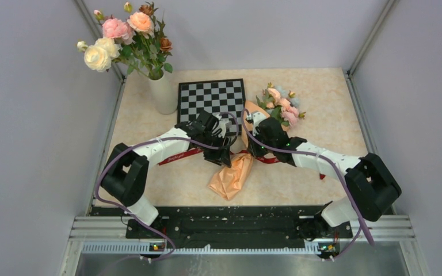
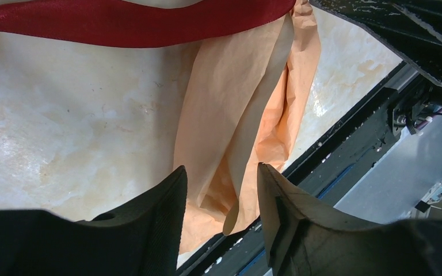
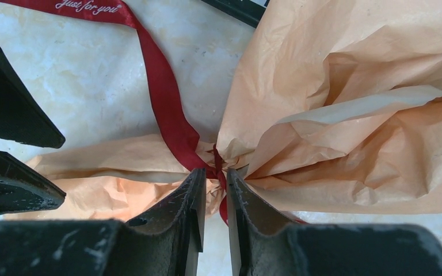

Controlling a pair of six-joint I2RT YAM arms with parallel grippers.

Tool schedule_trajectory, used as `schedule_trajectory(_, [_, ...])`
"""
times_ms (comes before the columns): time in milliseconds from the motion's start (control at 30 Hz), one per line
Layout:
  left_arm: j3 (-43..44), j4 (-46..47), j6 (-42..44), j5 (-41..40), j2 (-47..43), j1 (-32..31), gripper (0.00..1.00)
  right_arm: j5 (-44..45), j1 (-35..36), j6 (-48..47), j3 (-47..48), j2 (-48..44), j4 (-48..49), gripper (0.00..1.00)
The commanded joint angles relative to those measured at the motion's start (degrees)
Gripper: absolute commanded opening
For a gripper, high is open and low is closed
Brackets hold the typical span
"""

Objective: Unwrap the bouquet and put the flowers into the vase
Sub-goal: Untie the ribbon from the wrapping paper.

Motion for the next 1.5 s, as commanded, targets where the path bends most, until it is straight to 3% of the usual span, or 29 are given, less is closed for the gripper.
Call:
schedule_trajectory(0, [2.19, -0.31, 0.4, 0.34, 0.48, -0.45, 0.49, 0.69, 0.92, 0.6, 0.18, 0.71, 3.35, 0.21])
schedule_trajectory(400, [2.43, -0.69, 0.48, 0.49, 1.48, -0.85, 0.42, 0.72, 1.01, 1.39, -1.49, 1.41, 3.19, 0.2])
schedule_trajectory(900, [2.82, -1.28, 0.74, 0.46, 2.85, -1.49, 0.23, 1.26, 1.66, 2.61, -4.05, 2.16, 4.75, 0.18])
schedule_trajectory(1067, [3.02, -1.48, 0.79, 0.55, 3.48, -1.69, 0.14, 5.04, 1.97, 3.18, -4.07, 3.46, 4.55, 0.12])
schedule_trajectory(1233, [3.25, -1.72, 0.84, 0.08, 3.98, -1.74, 0.09, 8.54, 2.02, 4.73, -4.24, 3.53, 4.44, 0.0])
schedule_trajectory(1367, [3.44, -2.0, 0.93, -0.36, 4.17, -1.73, 0.0, 13.32, 2.02, 7.17, -4.63, 1.6, 4.46, 0.0])
schedule_trajectory(1467, [3.44, -2.08, 1.09, -0.88, 4.13, -1.74, 0.0, 14.43, 2.05, 9.09, -6.01, -0.82, 6.81, 0.0])
